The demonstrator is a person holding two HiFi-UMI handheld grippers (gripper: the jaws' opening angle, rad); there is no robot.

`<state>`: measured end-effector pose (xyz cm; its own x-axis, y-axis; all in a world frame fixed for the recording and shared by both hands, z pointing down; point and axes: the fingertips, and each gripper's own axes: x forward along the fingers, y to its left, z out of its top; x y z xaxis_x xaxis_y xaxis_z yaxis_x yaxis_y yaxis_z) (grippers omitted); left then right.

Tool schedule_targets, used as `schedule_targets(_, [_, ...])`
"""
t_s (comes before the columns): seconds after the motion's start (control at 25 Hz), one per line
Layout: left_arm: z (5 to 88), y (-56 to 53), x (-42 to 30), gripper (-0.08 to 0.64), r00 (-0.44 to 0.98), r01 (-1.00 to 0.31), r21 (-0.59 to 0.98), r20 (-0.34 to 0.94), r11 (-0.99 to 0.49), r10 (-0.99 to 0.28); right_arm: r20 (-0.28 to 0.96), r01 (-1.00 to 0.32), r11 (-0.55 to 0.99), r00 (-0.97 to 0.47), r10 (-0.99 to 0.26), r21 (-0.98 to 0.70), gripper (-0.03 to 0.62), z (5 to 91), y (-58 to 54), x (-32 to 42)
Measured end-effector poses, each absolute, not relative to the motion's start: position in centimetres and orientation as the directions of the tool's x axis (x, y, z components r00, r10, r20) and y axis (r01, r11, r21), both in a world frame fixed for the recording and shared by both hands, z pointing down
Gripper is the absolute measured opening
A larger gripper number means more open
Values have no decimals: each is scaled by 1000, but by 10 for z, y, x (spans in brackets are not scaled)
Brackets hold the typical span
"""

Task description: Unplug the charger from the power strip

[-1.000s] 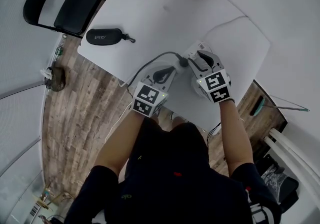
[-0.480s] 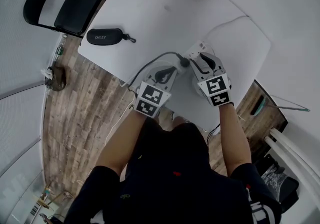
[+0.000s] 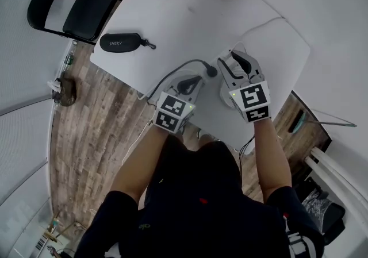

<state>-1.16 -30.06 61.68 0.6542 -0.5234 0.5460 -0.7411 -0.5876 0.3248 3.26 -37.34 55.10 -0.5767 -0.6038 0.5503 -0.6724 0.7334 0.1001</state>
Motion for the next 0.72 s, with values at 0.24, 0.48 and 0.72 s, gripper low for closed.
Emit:
schedule_targets(0.24, [596, -299, -14, 23, 650, -756, 345, 498, -556, -574, 428, -751, 659, -587, -687, 27, 156, 484, -376, 50])
schedule_targets(0.48, [524, -302, -25, 23, 621, -784, 299, 386, -544, -683, 316, -810, 586, -566, -761, -39, 156, 421, -356, 86])
schedule_targets(0.72, [444, -293, -41, 23, 597, -802, 249, 275, -544, -754, 185, -834, 550, -547, -817, -39, 156, 360, -329, 112])
